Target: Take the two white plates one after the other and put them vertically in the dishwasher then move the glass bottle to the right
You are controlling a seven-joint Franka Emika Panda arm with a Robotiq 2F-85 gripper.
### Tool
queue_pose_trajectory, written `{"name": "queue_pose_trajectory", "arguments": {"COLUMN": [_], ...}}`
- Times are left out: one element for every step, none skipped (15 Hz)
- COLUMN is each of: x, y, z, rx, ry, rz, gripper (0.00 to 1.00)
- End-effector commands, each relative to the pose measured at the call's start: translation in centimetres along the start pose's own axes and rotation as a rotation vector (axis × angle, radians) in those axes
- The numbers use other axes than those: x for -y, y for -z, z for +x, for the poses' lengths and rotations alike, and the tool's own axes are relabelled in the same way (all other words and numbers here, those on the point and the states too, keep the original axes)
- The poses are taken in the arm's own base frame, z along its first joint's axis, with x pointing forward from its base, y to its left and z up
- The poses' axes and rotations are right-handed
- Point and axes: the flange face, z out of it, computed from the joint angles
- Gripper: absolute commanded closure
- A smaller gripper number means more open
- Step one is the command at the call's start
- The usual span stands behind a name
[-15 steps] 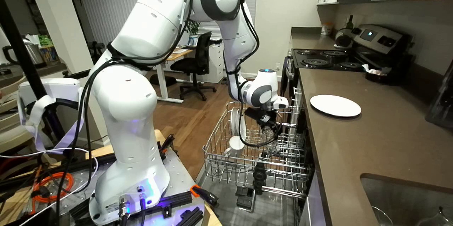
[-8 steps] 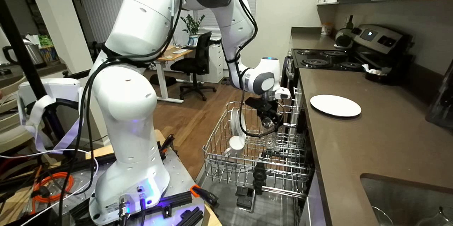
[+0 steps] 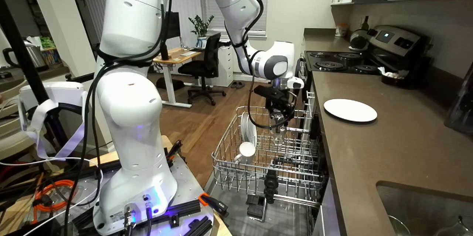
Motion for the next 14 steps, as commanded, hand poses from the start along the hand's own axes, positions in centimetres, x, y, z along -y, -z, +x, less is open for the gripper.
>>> {"name": "queue_pose_trajectory", "arguments": {"x": [0.0, 0.1, 0.2, 0.2, 0.2, 0.2, 0.2, 0.1, 0.1, 0.2, 0.3, 0.4, 0.5, 0.6], "y": [2.5, 2.7, 2.7, 2.6, 2.5, 2.4, 2.1, 1.9, 1.7, 1.6, 1.2, 1.0, 0.7, 0.4], "z": [-2.9, -3.5, -4.3, -5.1, -5.8, -6.5, -7.2, -7.8, -8.4, -9.0, -9.5, -10.0, -10.4, -10.7], "rx": [-0.012, -0.014, -0.02, -0.021, -0.022, -0.024, -0.029, -0.03, -0.034, -0.035, -0.039, -0.04, -0.042, -0.04], "ry": [0.011, 0.008, 0.004, 0.0, -0.005, -0.008, -0.012, -0.017, -0.021, -0.024, -0.028, -0.029, -0.032, -0.034], "rz": [0.022, 0.022, 0.022, 0.024, 0.022, 0.017, 0.018, 0.017, 0.022, 0.028, 0.028, 0.032, 0.033, 0.04], "gripper": [0.37, 0.37, 0.37, 0.37, 0.37, 0.37, 0.37, 0.37, 0.37, 0.37, 0.37, 0.37, 0.37, 0.37]}}
